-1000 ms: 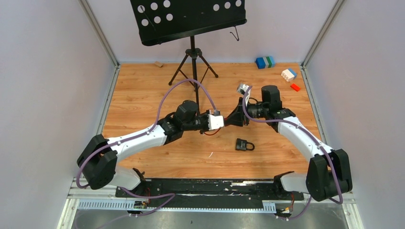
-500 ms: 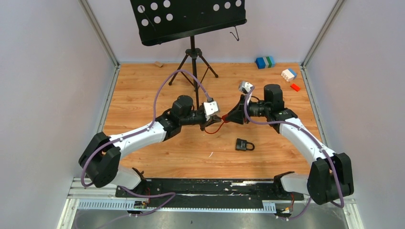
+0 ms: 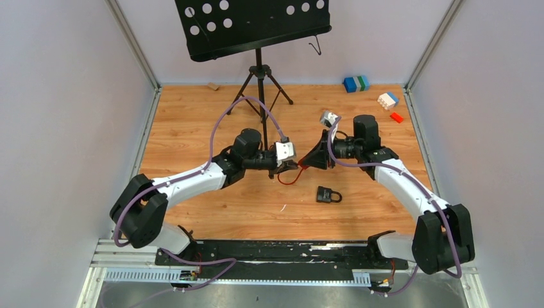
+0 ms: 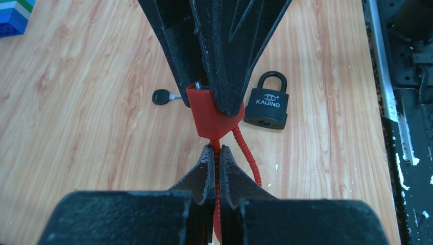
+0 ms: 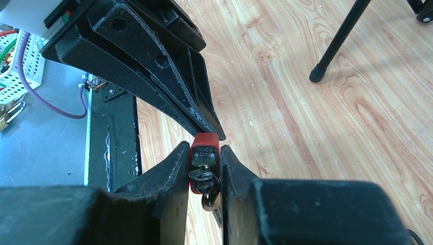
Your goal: Unlock with the key
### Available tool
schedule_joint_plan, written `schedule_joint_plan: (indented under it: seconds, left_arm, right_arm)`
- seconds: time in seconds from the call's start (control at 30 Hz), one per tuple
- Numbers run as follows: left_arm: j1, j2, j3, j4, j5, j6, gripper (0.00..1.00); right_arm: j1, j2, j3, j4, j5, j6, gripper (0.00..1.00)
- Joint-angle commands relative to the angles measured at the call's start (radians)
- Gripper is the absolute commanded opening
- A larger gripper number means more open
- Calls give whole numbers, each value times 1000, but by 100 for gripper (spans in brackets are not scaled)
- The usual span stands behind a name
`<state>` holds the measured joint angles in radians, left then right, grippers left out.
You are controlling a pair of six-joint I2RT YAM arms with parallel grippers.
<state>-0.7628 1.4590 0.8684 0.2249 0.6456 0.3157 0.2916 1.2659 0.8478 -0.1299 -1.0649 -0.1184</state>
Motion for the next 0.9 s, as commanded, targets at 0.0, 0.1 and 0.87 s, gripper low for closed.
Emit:
schedule_joint_plan:
  seconds: [0.0,0.1,0.87]
  left_arm:
    - [-12,-28,19,-52,-82,44,0]
    - [-10,-64,6,-12,-175,49,0]
    - [-50,-82,167,-348,-238,285,0]
  right_arm:
    - [4,0,40,34,-38,-46,0]
    - [5,0,41,30,12,-35,0]
    - [81,102,104,-140,-4,-185,39]
